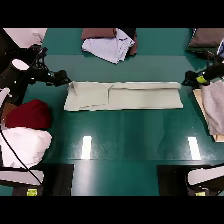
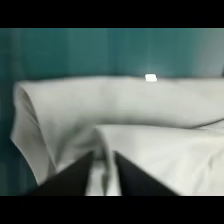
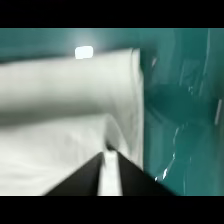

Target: Fold the shirts.

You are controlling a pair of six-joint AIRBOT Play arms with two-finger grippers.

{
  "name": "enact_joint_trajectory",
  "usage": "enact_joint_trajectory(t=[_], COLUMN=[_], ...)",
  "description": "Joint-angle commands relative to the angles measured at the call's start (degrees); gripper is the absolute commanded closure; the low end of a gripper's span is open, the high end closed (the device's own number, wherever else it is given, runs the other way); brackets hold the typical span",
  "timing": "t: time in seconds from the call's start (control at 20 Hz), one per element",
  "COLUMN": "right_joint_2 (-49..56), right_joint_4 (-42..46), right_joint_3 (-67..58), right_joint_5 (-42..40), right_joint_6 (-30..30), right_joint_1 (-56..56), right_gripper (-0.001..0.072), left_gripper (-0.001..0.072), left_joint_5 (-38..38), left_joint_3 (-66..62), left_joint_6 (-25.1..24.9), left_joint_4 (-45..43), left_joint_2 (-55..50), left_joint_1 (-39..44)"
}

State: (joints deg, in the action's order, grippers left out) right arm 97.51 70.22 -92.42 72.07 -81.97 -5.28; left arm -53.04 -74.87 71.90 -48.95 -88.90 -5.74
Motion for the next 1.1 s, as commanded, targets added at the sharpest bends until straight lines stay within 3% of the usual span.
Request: enact_joint_trajectory(t=[0.0, 0.1, 0.25, 0.45, 0.7, 0.8, 0.9, 1.05], right_joint_2=[7.5, 8.3, 6.7, 6.3, 11.8, 13.6, 14.4, 14.0], right_joint_4=[-1.8, -3.3, -3.2, -6.3, -18.6, -22.0, -22.9, -22.9], right_joint_3=[-8.8, -11.3, -8.9, -1.2, 2.4, 2.4, 2.4, 2.4], right_joint_5=[-0.5, 2.9, 10.5, 14.5, 12.8, 12.5, 12.1, 12.1], right_joint_6=[-3.1, -2.1, 4.2, 8.5, 10.7, 11.9, 12.8, 15.2], right_joint_1=[1.0, -0.1, -2.7, -8.0, -10.8, -9.7, -8.1, -5.9], right_gripper=[0.0136, 0.0138, 0.0139, 0.0139, 0.0165, 0.0212, 0.0322, 0.0624], left_gripper=[0.0016, 0.0141, 0.0649, 0.0674, 0.0675, 0.0675, 0.0675, 0.0675], left_joint_5=[4.3, -2.1, -12.7, -16.6, -13.7, -12.0, -9.1, -6.5], left_joint_3=[-1.6, -4.4, -7.0, -7.0, -7.0, -7.0, -7.0, -8.0], left_joint_6=[0.1, 0.1, -0.6, -2.1, -1.5, -1.4, 0.3, 1.5], left_joint_4=[0.1, -0.6, -0.6, -0.4, -0.4, -0.5, -0.6, -0.6], left_joint_2=[-2.4, -2.1, -1.4, -1.2, -1.5, -1.5, -1.6, -4.0], left_joint_1=[0.0, -0.1, 0.1, 3.4, 10.9, 13.6, 16.1, 20.1])
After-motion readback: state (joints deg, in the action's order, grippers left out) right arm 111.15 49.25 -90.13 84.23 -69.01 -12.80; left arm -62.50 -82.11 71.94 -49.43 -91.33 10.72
